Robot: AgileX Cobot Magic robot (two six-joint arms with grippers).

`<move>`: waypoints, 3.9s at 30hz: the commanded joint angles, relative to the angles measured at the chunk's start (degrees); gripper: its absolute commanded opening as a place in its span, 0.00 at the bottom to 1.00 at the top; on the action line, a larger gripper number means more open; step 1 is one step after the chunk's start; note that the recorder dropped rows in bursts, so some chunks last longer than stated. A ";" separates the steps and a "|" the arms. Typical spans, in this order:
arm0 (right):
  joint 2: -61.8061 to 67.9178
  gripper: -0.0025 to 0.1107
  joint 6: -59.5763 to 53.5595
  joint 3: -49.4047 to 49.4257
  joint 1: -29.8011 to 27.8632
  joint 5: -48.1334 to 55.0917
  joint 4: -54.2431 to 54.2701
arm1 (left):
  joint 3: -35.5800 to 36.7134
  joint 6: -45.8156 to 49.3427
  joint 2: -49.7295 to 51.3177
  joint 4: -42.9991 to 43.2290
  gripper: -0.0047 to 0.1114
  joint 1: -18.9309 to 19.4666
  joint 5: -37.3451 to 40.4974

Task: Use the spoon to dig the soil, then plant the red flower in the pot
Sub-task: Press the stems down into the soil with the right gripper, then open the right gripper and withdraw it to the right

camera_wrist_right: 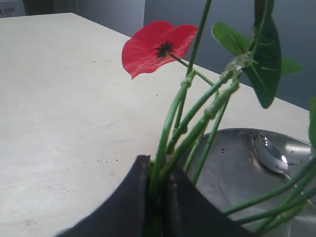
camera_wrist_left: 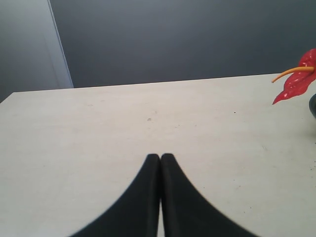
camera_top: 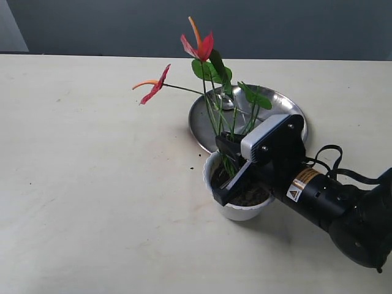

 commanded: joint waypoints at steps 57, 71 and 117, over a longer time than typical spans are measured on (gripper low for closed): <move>-44.66 0.02 3.16 15.71 -0.27 33.55 1.06 | -0.02 -0.13 -0.13 0.15 0.04 -0.10 -0.01; -72.50 0.02 14.33 15.71 -0.27 51.07 1.28 | -0.02 -0.13 -0.13 0.15 0.04 -0.10 -0.01; -101.41 0.02 14.26 18.17 -34.45 83.39 4.64 | -0.02 -0.13 -0.13 0.26 0.04 -0.10 -0.01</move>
